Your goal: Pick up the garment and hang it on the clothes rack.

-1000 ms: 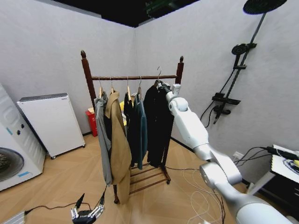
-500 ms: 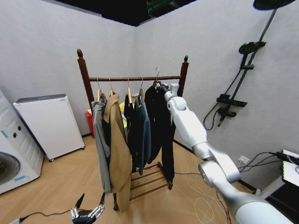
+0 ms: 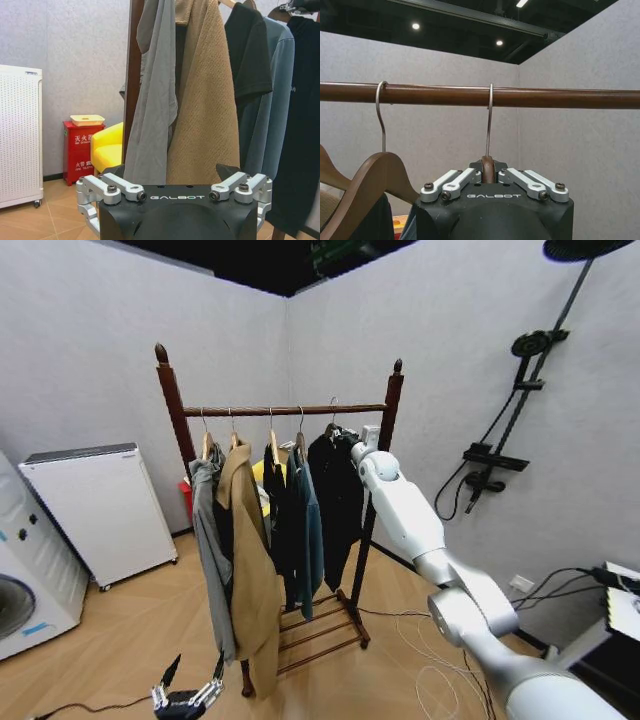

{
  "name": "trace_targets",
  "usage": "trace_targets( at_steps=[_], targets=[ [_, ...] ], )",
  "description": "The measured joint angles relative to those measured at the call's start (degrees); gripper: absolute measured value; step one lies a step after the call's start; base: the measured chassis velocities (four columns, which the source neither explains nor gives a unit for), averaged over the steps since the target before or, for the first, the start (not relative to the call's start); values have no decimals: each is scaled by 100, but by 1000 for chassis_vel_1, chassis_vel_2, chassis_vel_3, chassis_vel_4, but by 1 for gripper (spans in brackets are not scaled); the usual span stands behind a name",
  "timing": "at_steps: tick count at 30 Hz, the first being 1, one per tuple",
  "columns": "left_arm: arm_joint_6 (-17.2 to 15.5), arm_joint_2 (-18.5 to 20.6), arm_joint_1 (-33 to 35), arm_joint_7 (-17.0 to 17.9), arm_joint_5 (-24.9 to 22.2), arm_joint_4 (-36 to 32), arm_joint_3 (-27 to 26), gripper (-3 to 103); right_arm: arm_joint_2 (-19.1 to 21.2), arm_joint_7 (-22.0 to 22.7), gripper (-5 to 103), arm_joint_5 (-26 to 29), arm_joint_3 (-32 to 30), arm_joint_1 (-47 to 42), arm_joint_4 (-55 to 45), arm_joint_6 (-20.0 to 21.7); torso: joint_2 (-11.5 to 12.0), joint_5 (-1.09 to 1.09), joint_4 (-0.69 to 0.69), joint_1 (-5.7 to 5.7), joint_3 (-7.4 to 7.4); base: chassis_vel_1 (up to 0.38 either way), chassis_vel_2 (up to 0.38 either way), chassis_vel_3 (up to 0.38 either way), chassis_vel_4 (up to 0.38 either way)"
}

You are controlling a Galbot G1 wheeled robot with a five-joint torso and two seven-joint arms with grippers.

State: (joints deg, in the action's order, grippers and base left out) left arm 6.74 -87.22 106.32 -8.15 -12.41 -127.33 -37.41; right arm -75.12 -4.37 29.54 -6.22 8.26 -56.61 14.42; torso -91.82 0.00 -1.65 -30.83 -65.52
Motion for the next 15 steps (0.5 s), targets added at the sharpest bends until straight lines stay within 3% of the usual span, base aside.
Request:
trace_targets(
  at_steps=[3,5,8,10,11,15],
  targets=[
    [0,0,0,0,0,0,0,100,34,2,7,10,-3,-81,-101,34,0,-1,1,-1,0,0,0,0,0],
    [0,0,-1,-1,0,0,1,100,71,8,12,34,-14,-174,-209,83,0,-3,1,-1,0,0,0,0,0],
    [0,0,-1,0,0,0,0,100,240,113,28,6,-77,-490,-695,110,2,-1,2,-4,-1,0,0,0,0],
    [0,0,0,0,0,1,0,100,299,164,28,-40,-114,-602,-858,99,1,-1,1,-3,-1,0,0,0,0],
    [0,0,0,0,0,0,0,100,442,252,39,-83,-218,-830,-1212,43,2,2,3,-3,-2,0,0,0,0],
    [0,0,0,0,0,0,0,100,865,474,44,-30,-434,-1239,-1909,31,2,-1,5,-3,-1,0,0,0,0]
  ],
)
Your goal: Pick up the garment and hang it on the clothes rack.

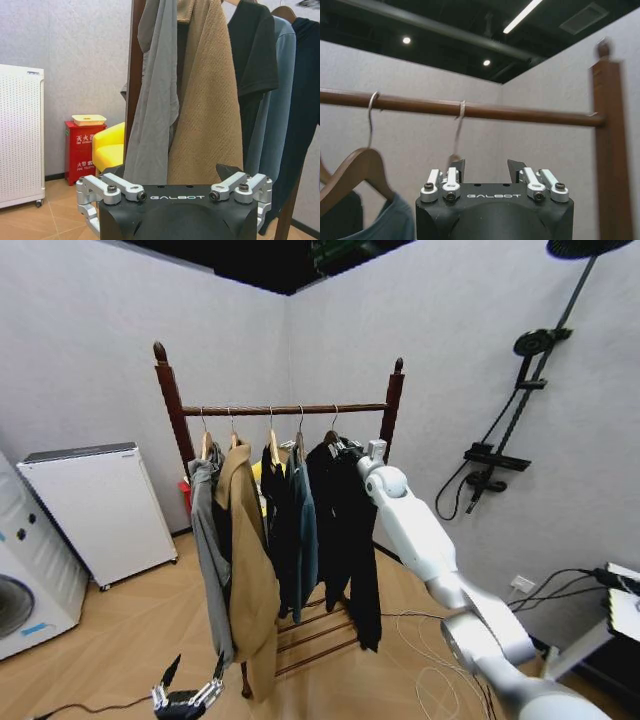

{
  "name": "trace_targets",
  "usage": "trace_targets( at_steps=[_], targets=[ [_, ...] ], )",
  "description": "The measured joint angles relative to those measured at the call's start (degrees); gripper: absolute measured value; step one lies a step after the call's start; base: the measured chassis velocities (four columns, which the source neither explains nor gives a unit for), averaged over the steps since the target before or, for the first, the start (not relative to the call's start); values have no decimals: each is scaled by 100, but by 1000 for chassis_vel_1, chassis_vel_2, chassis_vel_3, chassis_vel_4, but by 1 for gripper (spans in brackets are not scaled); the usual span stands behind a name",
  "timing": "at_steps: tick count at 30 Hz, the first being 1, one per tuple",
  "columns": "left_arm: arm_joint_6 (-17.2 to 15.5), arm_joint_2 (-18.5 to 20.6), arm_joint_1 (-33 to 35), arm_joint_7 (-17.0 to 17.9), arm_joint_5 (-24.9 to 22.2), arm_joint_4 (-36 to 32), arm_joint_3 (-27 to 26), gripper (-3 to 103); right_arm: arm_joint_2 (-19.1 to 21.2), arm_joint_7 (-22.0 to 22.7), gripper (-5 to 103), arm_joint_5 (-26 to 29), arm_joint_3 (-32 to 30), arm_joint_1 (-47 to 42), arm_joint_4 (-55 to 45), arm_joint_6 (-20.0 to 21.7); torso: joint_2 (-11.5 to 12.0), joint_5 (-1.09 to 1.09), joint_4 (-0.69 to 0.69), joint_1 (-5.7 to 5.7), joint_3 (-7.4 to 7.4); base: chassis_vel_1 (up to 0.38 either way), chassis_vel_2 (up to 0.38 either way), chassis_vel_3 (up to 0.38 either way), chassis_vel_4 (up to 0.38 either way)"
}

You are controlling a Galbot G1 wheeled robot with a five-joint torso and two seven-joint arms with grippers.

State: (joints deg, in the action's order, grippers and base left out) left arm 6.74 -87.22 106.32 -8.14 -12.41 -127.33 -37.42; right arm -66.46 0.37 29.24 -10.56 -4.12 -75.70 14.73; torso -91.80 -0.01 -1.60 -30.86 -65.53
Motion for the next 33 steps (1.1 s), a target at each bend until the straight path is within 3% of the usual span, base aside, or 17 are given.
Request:
trace_targets(
  at_steps=[3,6,7,8,10,12,13,14,15,17,18,20,21,23,24,26,33],
  targets=[
    [0,1,0,-1,0,0,1,100,996,232,66,350,-741,-1182,-1507,179,-1,2,-11,0,1,0,0,0,0],
    [0,1,-2,-2,0,0,2,100,1189,266,72,441,-1072,-1768,-2024,222,-1,2,-10,2,2,0,0,0,0],
    [0,1,0,0,0,0,0,100,1372,297,77,534,-1586,-2552,-2632,246,-1,9,-8,2,1,0,0,0,0],
    [0,0,0,-2,0,0,2,100,1459,330,82,572,-1966,-3158,-3032,245,-1,1,-7,1,2,0,0,0,0],
    [0,1,-1,0,0,0,0,100,1492,367,82,596,-2188,-3612,-3289,240,-2,1,-7,3,2,0,0,0,0],
    [0,0,0,-4,0,-1,2,100,1438,484,97,613,-2926,-5045,-4104,182,-1,3,-4,2,1,0,0,0,0],
    [0,0,0,-4,0,-1,2,100,1438,484,97,613,-2926,-5045,-4104,182,-1,3,-4,2,1,0,0,0,0],
    [0,-1,-1,-1,0,0,1,100,1304,548,99,614,-3284,-5802,-4490,145,-2,-1,-4,3,2,0,0,0,0],
    [0,-1,-1,-1,0,0,1,100,1304,548,99,614,-3284,-5802,-4490,145,-2,-1,-4,3,2,0,0,0,0],
    [0,0,0,2,0,0,-1,100,904,589,100,522,-3747,-7184,-5088,-16,-2,2,-4,3,1,0,0,0,0],
    [0,0,0,2,0,0,-1,100,904,589,100,522,-3747,-7184,-5088,-16,-2,2,-4,3,1,0,0,0,0],
    [0,0,0,-1,0,0,1,100,351,483,100,269,-3950,-8340,-5428,-376,-2,0,-5,3,2,0,0,0,0],
    [0,0,0,-1,0,0,1,100,351,483,100,269,-3950,-8340,-5428,-376,-2,0,-5,3,2,0,0,0,0],
    [0,0,-1,1,0,0,1,100,-176,450,100,61,-3955,-9190,-5554,-715,-2,-1,-4,3,1,0,0,0,0],
    [0,0,-1,1,0,0,1,100,-176,450,100,61,-3955,-9190,-5554,-715,-2,-1,-4,3,1,0,0,0,0],
    [0,1,-1,-1,0,0,1,100,-617,435,100,-208,-3815,-9860,-5591,-1054,-1,0,-6,2,1,0,0,0,0],
    [0,0,-1,0,0,0,1,100,-1097,390,100,-891,-3476,-10516,-5463,-1796,-1,0,-5,1,1,0,0,0,0]
  ],
)
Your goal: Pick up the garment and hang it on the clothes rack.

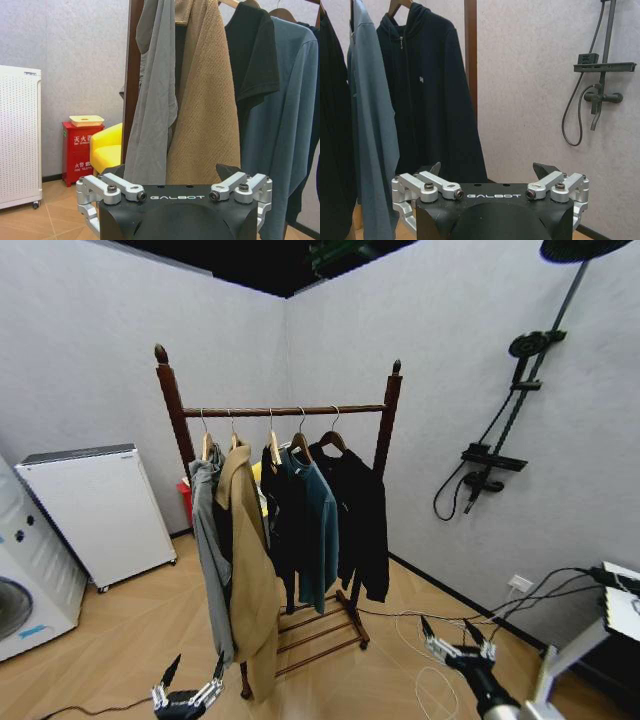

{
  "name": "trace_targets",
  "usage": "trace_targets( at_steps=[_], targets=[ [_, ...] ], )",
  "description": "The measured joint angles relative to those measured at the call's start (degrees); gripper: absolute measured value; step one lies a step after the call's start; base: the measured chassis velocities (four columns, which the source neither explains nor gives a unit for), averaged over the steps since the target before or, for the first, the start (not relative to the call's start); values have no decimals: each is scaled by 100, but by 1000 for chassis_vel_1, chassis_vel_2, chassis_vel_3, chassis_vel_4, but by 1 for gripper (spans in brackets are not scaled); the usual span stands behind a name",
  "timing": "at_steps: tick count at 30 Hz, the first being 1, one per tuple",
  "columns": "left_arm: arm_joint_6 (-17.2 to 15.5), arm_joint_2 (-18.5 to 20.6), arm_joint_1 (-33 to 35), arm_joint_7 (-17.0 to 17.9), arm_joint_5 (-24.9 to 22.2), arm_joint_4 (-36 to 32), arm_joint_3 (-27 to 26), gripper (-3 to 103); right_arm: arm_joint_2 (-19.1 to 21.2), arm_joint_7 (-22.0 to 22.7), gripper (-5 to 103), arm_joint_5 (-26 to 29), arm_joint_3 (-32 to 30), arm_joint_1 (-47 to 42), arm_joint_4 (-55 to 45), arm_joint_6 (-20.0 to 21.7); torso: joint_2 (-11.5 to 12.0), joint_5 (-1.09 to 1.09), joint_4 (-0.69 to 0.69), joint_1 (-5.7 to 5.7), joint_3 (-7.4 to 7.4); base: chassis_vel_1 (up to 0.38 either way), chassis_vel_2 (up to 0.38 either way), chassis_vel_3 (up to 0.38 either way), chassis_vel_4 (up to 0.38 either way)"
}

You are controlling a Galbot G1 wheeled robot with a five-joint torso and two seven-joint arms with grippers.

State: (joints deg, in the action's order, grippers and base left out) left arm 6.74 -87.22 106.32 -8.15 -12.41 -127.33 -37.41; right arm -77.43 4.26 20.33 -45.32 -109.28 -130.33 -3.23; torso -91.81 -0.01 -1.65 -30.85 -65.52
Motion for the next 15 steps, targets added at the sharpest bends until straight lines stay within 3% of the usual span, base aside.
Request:
trace_targets(
  at_steps=[5,11,15],
  targets=[
    [0,0,0,0,0,0,0,100,-140,-8,100,-198,87,-103,1,-149,1,0,1,0,-1,0,0,0,0],
    [0,0,0,0,0,1,0,100,-322,-1,100,-564,389,-396,165,-660,0,1,0,0,-1,0,0,0,0],
    [0,0,0,0,0,0,0,100,-353,55,100,-603,509,-431,210,-722,1,1,0,0,-1,0,0,0,0]
  ],
)
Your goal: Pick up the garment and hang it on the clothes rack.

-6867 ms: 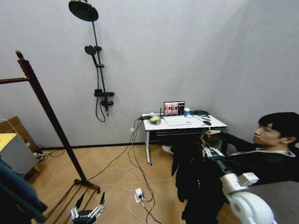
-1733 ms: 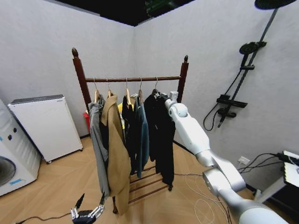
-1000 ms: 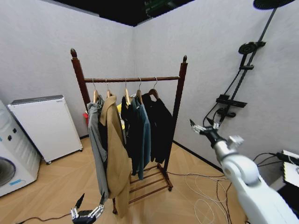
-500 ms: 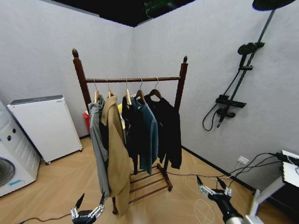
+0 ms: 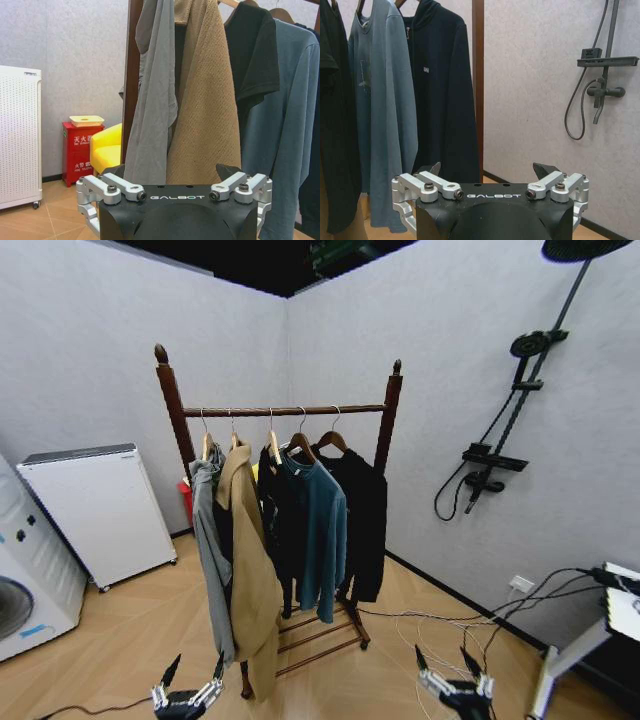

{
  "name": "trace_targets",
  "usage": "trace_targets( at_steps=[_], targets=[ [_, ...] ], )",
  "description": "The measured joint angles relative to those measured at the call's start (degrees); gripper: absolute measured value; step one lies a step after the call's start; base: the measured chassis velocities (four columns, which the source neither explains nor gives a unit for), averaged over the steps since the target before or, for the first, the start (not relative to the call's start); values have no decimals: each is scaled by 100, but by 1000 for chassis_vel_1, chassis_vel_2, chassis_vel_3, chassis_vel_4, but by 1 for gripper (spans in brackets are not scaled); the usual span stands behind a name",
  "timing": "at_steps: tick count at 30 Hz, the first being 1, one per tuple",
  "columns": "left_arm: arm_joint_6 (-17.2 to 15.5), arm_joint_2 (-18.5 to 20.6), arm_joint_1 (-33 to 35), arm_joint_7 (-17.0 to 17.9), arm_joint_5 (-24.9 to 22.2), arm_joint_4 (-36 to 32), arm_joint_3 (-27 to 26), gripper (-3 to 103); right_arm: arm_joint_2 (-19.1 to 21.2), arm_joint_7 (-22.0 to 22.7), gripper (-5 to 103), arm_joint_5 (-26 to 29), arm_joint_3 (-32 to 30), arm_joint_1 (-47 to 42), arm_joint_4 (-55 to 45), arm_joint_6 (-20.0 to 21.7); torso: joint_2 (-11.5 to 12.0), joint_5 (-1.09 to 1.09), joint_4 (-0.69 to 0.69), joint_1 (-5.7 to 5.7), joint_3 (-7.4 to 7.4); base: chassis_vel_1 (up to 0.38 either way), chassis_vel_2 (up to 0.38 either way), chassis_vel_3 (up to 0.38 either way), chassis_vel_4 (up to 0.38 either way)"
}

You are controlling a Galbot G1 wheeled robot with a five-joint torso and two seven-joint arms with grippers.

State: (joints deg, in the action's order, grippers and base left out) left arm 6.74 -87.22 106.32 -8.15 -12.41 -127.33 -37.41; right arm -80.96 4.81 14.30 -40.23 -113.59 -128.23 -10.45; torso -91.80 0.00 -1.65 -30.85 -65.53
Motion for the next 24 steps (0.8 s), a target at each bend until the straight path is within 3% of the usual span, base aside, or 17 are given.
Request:
trace_targets(
  at_steps=[24],
  targets=[
    [0,0,0,0,0,0,0,100,13,27,100,14,32,38,21,14,0,-1,0,0,0,-10,-11,-10,-9]
  ],
)
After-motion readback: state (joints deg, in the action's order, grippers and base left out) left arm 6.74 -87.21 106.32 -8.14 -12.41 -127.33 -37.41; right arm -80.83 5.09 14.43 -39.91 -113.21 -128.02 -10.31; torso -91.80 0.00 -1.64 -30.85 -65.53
